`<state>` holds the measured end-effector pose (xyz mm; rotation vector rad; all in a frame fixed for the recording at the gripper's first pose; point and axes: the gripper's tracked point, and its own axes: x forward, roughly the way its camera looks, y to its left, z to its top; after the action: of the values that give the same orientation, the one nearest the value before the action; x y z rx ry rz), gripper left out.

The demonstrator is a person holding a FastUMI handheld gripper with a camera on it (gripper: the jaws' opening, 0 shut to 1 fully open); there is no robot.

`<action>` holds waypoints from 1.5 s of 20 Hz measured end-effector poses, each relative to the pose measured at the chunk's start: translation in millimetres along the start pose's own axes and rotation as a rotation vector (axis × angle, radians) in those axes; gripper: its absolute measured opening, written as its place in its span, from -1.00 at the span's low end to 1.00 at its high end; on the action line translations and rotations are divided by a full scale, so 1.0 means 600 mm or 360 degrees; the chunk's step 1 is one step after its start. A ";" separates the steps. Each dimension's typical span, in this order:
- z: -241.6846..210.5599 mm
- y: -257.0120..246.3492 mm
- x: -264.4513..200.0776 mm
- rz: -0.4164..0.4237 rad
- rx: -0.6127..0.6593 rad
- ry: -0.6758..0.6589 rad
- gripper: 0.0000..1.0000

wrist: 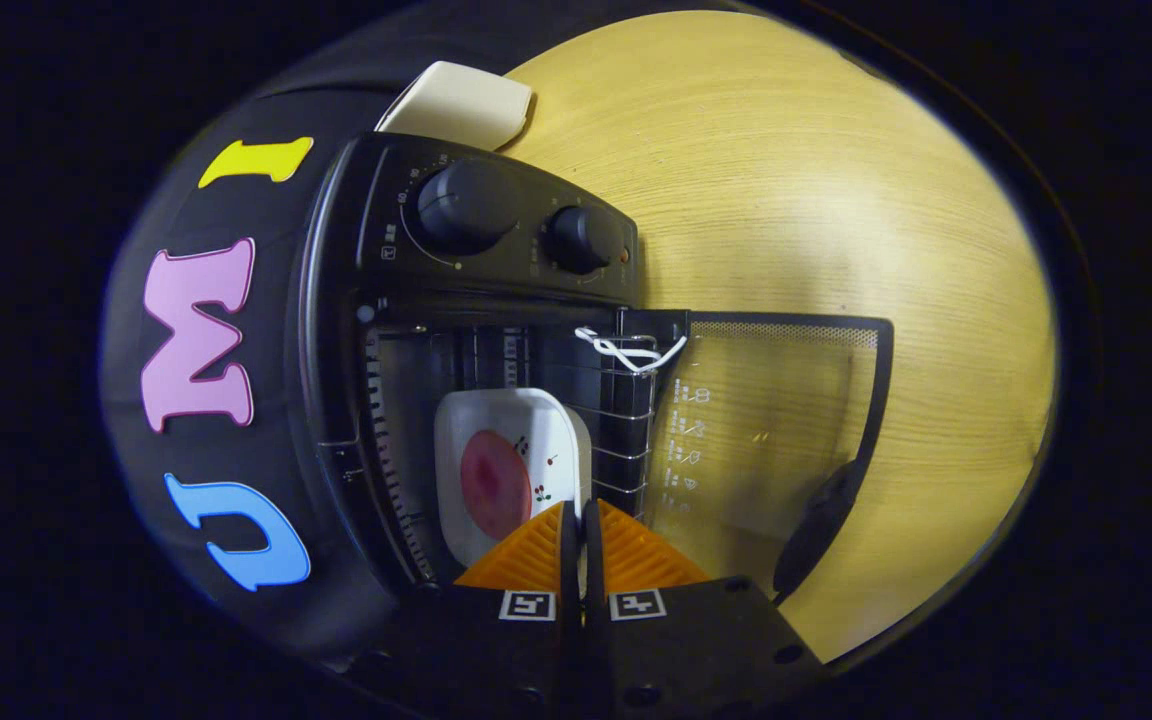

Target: Open the toaster oven, put the food inside, and close the toaster oven door.

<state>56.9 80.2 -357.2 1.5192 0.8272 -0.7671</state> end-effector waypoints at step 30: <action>0.000 -0.085 -0.143 0.0151 -0.1039 0.0365 0.98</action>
<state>-31.7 77.1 -311.9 1.0521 1.0421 -0.2091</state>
